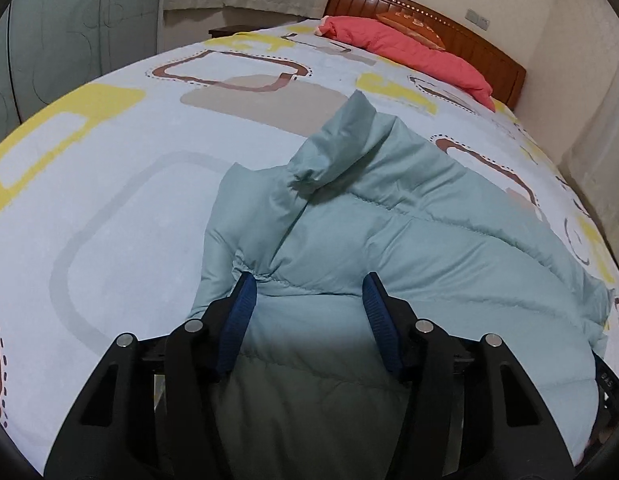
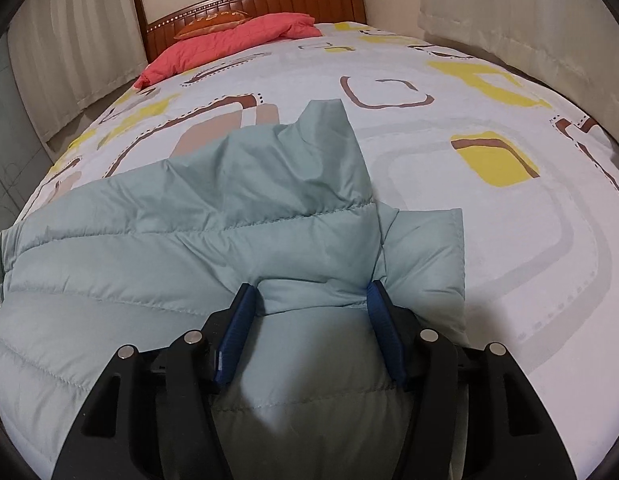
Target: Fold large clothes
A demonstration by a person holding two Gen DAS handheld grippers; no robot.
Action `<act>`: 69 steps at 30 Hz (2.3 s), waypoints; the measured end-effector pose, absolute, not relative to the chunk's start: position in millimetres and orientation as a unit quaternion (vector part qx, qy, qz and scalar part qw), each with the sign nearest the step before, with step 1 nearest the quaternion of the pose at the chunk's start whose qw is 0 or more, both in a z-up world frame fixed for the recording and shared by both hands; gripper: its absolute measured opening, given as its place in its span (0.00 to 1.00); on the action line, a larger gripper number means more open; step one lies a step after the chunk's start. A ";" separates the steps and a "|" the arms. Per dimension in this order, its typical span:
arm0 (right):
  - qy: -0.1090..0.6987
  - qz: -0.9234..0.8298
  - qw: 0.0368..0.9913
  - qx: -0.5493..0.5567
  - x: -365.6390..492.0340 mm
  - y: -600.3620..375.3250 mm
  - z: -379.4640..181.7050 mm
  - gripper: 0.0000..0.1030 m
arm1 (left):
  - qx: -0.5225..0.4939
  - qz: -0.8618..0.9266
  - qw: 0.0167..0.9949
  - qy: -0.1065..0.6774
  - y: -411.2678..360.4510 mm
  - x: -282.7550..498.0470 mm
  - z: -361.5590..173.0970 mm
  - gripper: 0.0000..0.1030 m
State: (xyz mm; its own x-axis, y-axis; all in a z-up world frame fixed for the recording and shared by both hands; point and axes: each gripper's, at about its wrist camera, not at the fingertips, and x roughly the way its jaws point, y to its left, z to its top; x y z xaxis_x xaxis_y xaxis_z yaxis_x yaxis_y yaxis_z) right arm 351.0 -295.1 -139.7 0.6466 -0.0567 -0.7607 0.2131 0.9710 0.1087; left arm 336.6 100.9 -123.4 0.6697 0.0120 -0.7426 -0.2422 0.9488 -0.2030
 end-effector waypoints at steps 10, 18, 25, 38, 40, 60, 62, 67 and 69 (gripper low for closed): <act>0.384 -0.069 0.906 0.166 295.0 -321.4 -103.5 0.66 | -0.197 0.063 0.902 0.380 129.7 277.6 -92.5 0.76; 0.400 -0.059 0.876 0.265 230.1 -346.6 -119.0 0.68 | -0.358 0.074 0.845 0.391 168.0 201.8 -119.7 0.81; 0.396 -0.057 0.859 0.319 203.8 -339.8 -141.9 0.73 | -0.402 0.040 0.838 0.367 154.5 179.8 -126.5 0.86; 0.368 -0.027 0.852 0.371 230.4 -339.8 -147.3 0.26 | -0.426 0.041 0.830 0.356 143.2 212.9 -137.1 0.17; 0.361 -0.019 0.858 0.364 225.9 -339.7 -142.3 0.20 | -0.417 0.042 0.837 0.352 140.6 208.6 -132.2 0.12; 0.378 0.008 0.857 0.350 109.6 -336.6 -133.6 0.17 | -0.407 0.038 0.831 0.377 151.9 88.4 -122.3 0.10; 0.381 0.008 0.856 0.350 98.2 -336.7 -135.5 0.17 | -0.407 0.038 0.830 0.380 154.3 77.6 -122.6 0.10; 0.387 0.010 0.854 0.348 82.3 -336.8 -140.6 0.17 | -0.399 0.037 0.831 0.387 154.3 58.9 -124.9 0.10; 0.390 0.013 0.855 0.341 83.1 -337.3 -142.0 0.20 | -0.383 0.039 0.835 0.392 154.3 60.9 -125.3 0.15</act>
State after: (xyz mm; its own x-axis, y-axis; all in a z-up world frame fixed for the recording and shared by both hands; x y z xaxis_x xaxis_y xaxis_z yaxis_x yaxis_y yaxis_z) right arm 83.1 -337.3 -142.0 0.6950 0.2888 -0.6585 0.2441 0.7666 0.5939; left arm 60.9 154.3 -125.3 0.6895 -0.2352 -0.6850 -0.3659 0.7031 -0.6098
